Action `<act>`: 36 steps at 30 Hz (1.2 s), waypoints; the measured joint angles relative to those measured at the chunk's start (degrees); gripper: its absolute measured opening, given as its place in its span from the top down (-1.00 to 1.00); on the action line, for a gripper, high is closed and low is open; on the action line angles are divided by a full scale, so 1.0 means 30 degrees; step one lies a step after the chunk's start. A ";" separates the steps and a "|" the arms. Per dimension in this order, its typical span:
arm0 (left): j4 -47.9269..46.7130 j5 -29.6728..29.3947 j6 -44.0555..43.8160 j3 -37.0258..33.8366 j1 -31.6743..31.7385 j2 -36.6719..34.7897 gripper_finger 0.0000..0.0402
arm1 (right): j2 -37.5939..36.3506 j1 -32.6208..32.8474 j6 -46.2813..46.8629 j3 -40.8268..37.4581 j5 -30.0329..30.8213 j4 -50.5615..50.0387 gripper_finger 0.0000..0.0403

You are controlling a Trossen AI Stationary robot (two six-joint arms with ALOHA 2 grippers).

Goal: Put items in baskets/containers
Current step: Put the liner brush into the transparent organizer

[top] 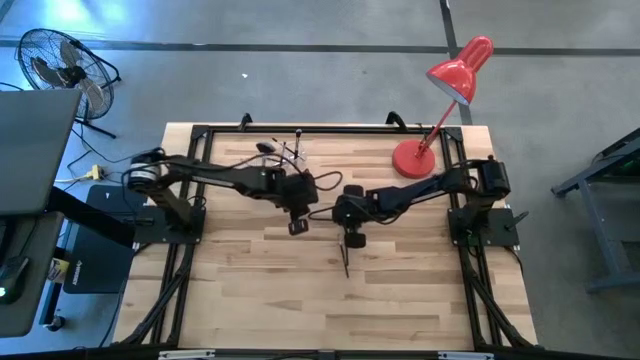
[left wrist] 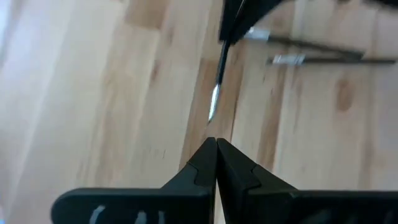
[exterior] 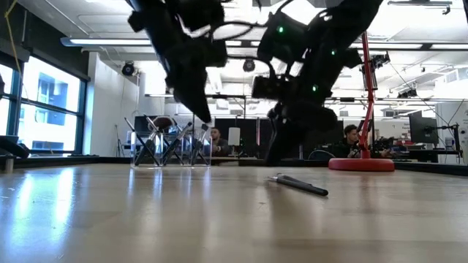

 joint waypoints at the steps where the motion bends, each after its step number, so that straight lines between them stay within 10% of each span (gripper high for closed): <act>1: -0.0051 -0.0031 -0.0187 0.0003 0.0000 -0.0364 1.00 | -0.0240 0.0000 -0.0004 0.0008 0.0185 -0.0001 0.96; 16: 0.4871 -0.1503 -0.4821 -0.5866 -0.0598 -0.7404 1.00 | -0.2973 -0.0015 0.3357 -0.1848 -0.0237 0.0641 0.96; 27: 1.0010 -0.6179 -0.8616 -1.1373 -0.3740 -1.0930 1.00 | -0.8133 -0.0190 0.9218 -1.1209 0.0473 1.7745 0.96; 36: 0.9819 -0.7107 -0.7787 -1.2827 -0.3469 -1.3115 1.00 | -0.4605 -0.2505 0.8143 -0.8099 -0.0832 2.0395 0.96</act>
